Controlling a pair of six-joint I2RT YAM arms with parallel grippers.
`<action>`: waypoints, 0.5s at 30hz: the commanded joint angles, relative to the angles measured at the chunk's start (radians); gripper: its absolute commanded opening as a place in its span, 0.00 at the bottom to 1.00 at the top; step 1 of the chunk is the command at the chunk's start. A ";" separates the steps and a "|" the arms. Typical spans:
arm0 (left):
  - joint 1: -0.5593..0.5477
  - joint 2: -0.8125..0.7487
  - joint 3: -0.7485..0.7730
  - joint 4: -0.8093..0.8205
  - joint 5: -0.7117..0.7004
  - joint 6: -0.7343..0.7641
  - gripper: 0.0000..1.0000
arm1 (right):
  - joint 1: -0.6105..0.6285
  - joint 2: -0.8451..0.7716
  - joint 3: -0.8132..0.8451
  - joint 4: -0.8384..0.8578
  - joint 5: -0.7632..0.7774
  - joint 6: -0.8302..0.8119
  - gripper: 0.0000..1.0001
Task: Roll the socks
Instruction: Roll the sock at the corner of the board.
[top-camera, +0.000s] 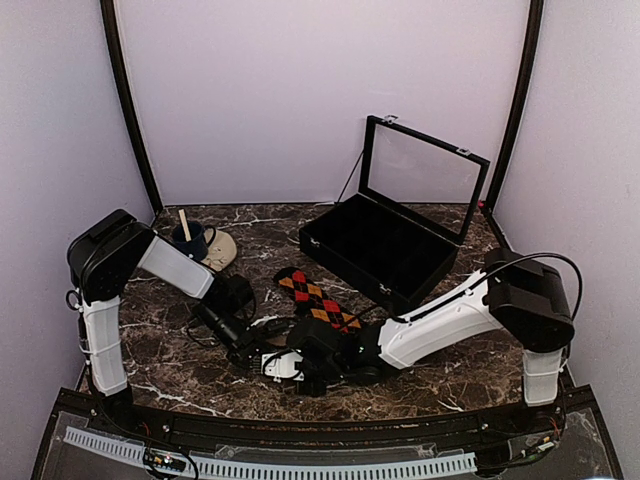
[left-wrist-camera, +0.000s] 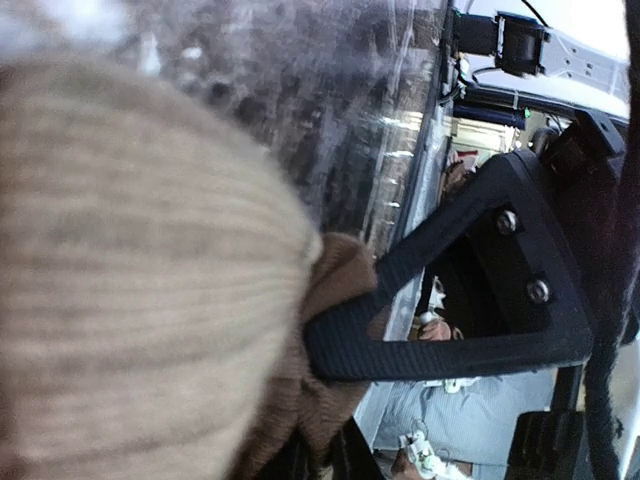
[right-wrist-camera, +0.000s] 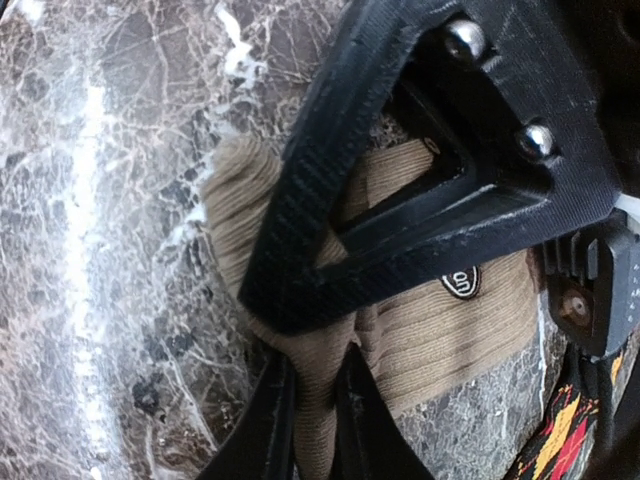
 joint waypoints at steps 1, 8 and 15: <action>0.006 -0.058 -0.017 0.065 -0.103 -0.085 0.19 | -0.031 0.072 -0.010 -0.311 -0.057 0.025 0.08; 0.007 -0.189 -0.069 0.208 -0.164 -0.233 0.31 | -0.038 0.067 0.049 -0.409 -0.135 0.079 0.01; 0.007 -0.343 -0.157 0.333 -0.257 -0.354 0.32 | -0.063 0.059 0.137 -0.544 -0.246 0.140 0.01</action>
